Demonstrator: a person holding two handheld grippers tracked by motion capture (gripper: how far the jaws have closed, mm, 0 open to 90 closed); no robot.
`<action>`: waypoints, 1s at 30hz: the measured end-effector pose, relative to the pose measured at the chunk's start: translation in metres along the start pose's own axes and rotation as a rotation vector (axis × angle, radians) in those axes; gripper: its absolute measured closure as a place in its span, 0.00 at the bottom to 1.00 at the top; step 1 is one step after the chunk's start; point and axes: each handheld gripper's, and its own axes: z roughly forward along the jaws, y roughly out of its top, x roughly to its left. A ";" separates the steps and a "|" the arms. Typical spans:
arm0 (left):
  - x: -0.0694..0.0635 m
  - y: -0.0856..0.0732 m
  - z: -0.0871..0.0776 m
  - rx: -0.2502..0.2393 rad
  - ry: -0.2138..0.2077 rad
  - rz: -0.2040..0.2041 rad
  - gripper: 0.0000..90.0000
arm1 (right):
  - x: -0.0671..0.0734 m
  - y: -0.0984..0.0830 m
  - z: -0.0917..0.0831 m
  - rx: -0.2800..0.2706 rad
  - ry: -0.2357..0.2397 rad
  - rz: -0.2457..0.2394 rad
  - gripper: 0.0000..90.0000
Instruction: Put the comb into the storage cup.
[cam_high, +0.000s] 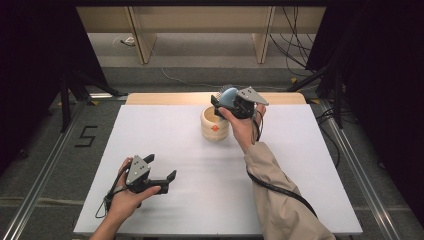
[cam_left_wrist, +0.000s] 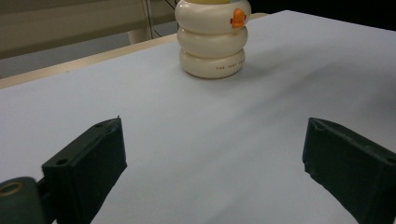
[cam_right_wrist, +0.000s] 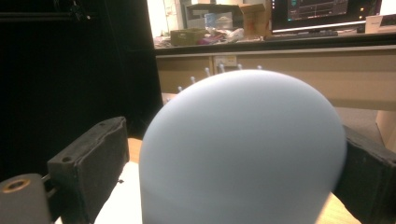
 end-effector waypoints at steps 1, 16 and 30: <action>0.000 0.000 0.000 0.000 0.000 0.000 0.06 | -0.001 0.000 0.000 0.001 -0.001 0.000 0.08; 0.000 0.000 0.000 0.001 0.000 0.001 0.06 | -0.004 0.002 -0.006 0.007 0.003 0.004 0.02; 0.000 0.000 0.000 0.002 0.000 0.001 0.06 | -0.011 -0.001 -0.010 0.031 -0.039 0.002 0.00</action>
